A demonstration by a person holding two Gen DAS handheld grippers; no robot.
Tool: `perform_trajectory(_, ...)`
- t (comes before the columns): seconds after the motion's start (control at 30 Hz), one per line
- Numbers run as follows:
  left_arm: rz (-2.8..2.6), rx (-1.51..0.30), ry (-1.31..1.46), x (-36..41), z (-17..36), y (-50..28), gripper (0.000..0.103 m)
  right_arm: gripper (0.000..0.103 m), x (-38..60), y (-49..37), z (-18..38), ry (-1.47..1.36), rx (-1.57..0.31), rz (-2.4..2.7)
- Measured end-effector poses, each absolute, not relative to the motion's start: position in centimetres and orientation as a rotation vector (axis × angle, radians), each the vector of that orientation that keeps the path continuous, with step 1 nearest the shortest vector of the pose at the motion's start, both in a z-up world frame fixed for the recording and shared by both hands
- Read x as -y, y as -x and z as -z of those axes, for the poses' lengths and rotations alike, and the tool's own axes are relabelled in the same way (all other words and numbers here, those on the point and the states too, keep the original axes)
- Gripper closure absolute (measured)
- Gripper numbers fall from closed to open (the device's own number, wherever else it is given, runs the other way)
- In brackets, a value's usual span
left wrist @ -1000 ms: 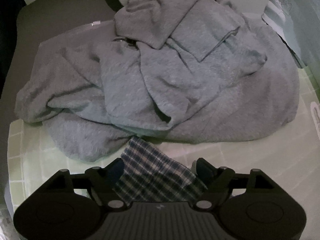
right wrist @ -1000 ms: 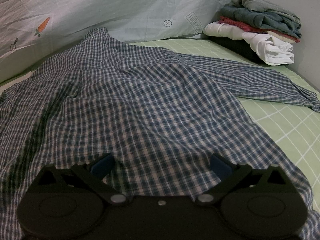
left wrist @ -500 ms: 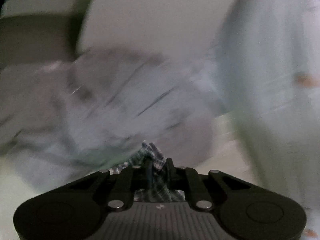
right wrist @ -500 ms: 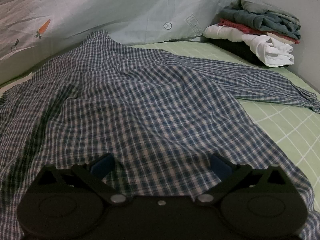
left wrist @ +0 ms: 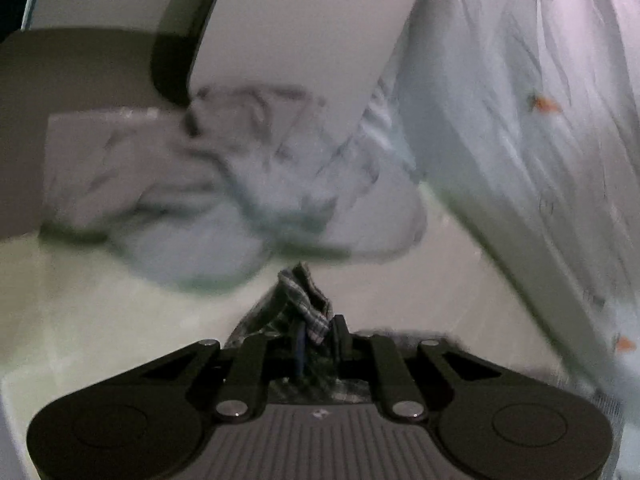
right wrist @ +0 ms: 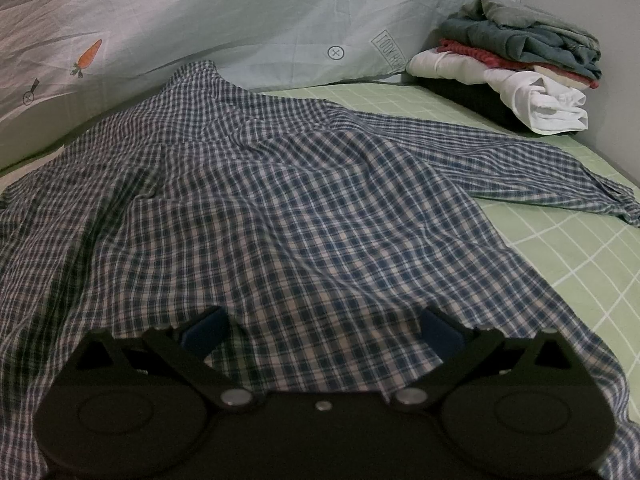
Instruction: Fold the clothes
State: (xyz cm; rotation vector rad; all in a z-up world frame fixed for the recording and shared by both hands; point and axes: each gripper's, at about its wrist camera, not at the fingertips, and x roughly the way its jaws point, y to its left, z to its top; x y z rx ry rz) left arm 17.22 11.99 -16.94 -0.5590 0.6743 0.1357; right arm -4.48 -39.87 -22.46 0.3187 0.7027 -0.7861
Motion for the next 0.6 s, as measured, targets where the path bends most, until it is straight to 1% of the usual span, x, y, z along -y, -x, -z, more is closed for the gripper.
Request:
perform_trajectory(0.2,-0.137,-0.723,0.52,-11.6,17.7,-14.3,0.088,0.0,39.8,4.4,22.4,-0.321,-0.705,0.788)
perform_trajectory(0.27,-0.146,-0.748,0.505,-11.4,17.9,-14.6,0.086,0.0,39.7,4.3,22.4,-0.322,-0.705,0.791)
perform_trajectory(0.5,-0.133,-0.816,0.454,-10.5,18.4,-14.6,0.085,0.0,39.4,4.3,22.4,-0.324,-0.702,0.796)
perform_trajectory(0.53,-0.131,-0.824,0.448,-10.4,18.5,-14.6,0.083,0.0,39.4,4.3,22.4,-0.323,-0.701,0.797)
perform_trajectory(0.6,-0.119,-0.823,0.469,-10.5,18.4,-14.4,0.075,0.0,39.3,4.3,22.5,-0.323,-0.698,0.797)
